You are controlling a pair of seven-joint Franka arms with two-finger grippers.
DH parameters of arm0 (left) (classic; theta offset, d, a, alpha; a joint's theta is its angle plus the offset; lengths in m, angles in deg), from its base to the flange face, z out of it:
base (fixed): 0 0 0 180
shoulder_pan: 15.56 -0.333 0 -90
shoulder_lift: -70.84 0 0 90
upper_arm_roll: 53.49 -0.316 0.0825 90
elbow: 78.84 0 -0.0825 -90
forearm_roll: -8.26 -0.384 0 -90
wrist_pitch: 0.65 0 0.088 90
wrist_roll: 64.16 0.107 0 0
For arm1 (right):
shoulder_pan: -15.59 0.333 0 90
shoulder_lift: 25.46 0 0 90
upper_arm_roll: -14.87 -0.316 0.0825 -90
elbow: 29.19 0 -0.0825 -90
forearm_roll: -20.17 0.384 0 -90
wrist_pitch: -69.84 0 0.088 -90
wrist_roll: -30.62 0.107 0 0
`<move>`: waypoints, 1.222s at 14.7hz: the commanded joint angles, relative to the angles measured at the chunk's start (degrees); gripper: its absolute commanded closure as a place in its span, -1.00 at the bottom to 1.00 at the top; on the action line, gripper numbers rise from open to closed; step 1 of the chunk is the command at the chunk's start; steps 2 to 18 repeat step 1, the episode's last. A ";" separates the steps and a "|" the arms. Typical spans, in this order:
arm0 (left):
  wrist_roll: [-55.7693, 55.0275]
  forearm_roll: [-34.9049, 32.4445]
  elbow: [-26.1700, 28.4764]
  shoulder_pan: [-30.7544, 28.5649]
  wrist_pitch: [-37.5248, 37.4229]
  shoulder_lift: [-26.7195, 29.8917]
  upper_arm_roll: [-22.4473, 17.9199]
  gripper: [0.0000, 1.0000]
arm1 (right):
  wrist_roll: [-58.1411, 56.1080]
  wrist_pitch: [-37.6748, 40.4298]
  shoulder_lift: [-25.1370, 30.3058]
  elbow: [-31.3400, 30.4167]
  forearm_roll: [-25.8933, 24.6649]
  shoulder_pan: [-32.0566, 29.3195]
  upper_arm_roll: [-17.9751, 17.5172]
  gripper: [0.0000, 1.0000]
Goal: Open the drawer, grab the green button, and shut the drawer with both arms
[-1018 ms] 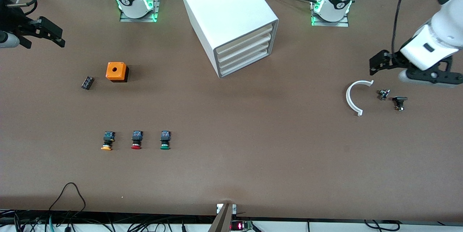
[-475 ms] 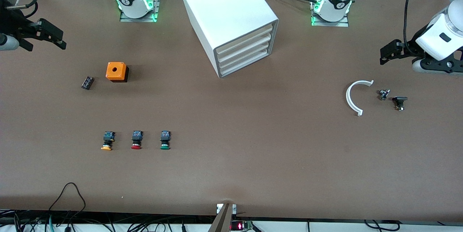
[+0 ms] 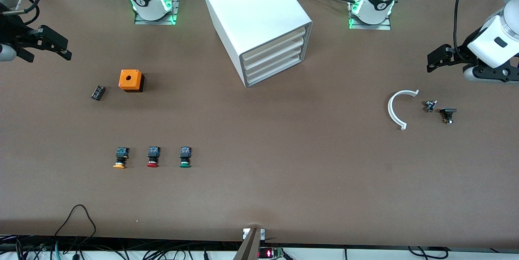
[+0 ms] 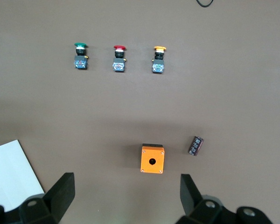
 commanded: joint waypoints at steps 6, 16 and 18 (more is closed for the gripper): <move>0.48 -0.39 0.40 0.15 -0.50 1.00 -0.03 -1.00 | -0.64 0.88 -0.49 1.41 0.50 -0.12 -0.23 -1.00; 0.48 -0.39 0.40 0.15 -0.50 1.00 -0.03 -1.00 | -0.64 0.88 -0.49 1.41 0.50 -0.12 -0.23 -1.00; 0.48 -0.39 0.40 0.15 -0.50 1.00 -0.03 -1.00 | -0.64 0.88 -0.49 1.41 0.50 -0.12 -0.23 -1.00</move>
